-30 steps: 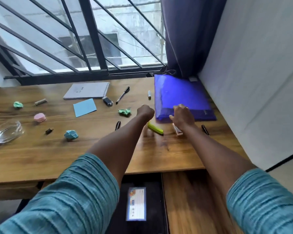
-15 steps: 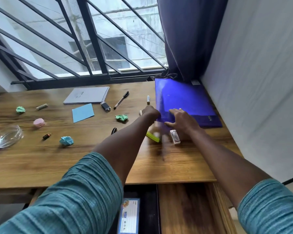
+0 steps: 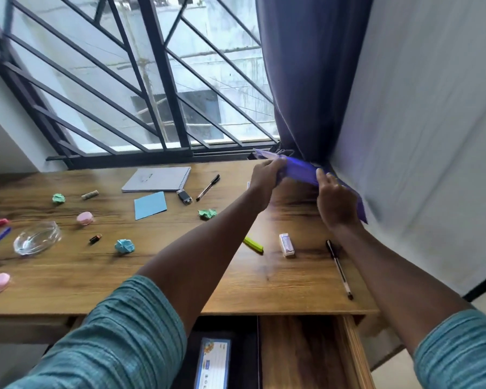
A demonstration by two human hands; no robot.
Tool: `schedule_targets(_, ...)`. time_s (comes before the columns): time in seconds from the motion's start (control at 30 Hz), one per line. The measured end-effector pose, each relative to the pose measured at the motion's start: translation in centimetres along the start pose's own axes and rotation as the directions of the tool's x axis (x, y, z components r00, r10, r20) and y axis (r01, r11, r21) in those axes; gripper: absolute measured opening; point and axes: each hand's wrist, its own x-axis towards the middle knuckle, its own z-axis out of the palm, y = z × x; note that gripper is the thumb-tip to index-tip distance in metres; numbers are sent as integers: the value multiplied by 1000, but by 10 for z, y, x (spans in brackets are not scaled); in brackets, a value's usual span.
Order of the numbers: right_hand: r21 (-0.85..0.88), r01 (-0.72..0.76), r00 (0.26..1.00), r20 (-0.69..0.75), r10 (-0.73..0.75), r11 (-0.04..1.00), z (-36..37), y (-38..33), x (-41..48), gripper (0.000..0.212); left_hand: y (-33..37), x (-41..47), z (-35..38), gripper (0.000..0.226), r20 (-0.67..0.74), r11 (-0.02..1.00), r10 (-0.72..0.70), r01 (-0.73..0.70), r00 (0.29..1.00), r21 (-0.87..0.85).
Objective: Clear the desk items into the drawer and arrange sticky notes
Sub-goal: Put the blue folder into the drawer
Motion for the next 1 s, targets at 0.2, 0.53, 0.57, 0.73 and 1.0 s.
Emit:
schedule_targets(0.2,338,-74,961,-227,158,938,-60,0,21,49,45,-17,-12,31,104,987,106,-92,989,-134)
schedule_targets(0.53,614,-47,935,-250,251,788,-153,-33,50,30,82,-50,-107,43,-149,961,272,-262,951,87)
schedule_targets(0.57,664,-66,935,-219,278,745,-162,-39,48,28,84,-55,-122,46,-160,958,278,-260,947,124)
schedule_targets(0.73,975,-220,933,203,296,24,-186,-66,27,29,94,-80,-190,40,-198,942,298,-255,934,216)
schedule_targets(1.0,826,-492,851,522,47,-274,-183,-83,-36,33,81,-127,-298,65,-368,918,144,15,919,396)
